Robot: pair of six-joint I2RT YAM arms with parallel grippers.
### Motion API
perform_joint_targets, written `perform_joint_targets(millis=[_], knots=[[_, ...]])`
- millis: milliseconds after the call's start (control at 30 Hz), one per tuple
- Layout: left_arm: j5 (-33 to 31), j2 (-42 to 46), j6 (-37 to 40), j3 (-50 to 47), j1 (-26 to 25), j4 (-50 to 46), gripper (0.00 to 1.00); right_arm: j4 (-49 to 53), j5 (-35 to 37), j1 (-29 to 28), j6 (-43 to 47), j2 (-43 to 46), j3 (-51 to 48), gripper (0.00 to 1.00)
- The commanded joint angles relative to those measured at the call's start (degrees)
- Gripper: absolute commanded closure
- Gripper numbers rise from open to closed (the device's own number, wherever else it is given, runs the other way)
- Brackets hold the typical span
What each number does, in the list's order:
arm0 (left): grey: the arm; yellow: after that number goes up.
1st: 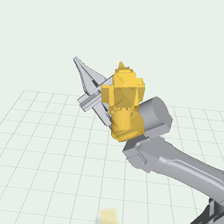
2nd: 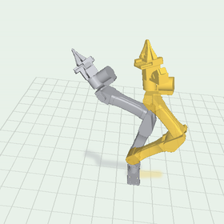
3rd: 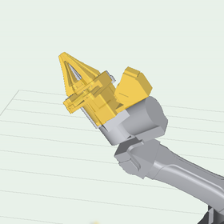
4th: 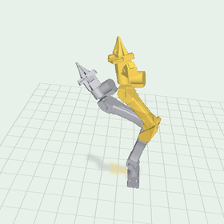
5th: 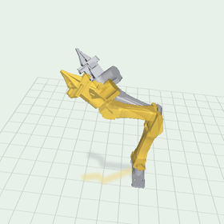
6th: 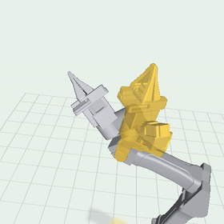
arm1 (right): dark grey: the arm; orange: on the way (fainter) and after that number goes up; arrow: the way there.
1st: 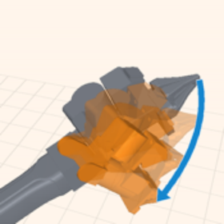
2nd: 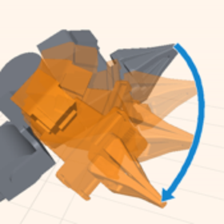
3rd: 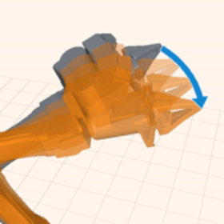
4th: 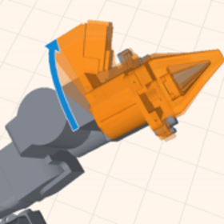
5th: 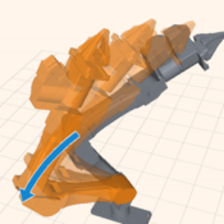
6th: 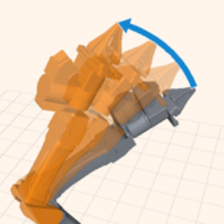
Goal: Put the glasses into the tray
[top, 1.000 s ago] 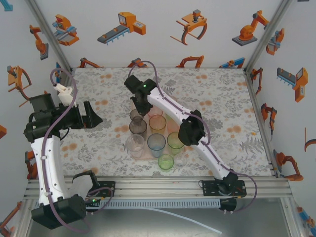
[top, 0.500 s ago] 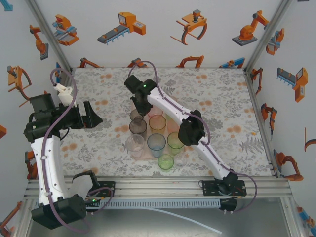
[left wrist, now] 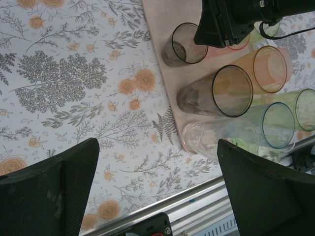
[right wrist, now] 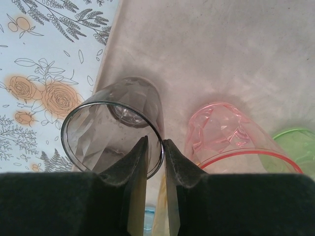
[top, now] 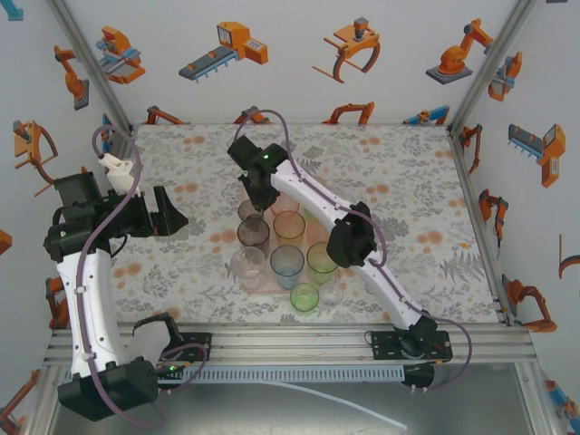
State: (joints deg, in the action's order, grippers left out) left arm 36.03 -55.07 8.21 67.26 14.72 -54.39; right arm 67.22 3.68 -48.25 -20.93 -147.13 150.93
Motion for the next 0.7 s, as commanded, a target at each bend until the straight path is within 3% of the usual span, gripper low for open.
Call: perform_joint_targets(millis=[0, 667], knots=[[1.6, 0.8, -0.4, -0.3, 0.6, 0.9, 0.03, 1.2, -0.3, -0.5, 0.6, 0.1, 1.7, 0.76], [2.2, 0.9, -0.9, 0.2, 0.8, 0.8, 0.03, 1.4, 1.3, -0.5, 1.0, 6.1, 2.4, 0.7]])
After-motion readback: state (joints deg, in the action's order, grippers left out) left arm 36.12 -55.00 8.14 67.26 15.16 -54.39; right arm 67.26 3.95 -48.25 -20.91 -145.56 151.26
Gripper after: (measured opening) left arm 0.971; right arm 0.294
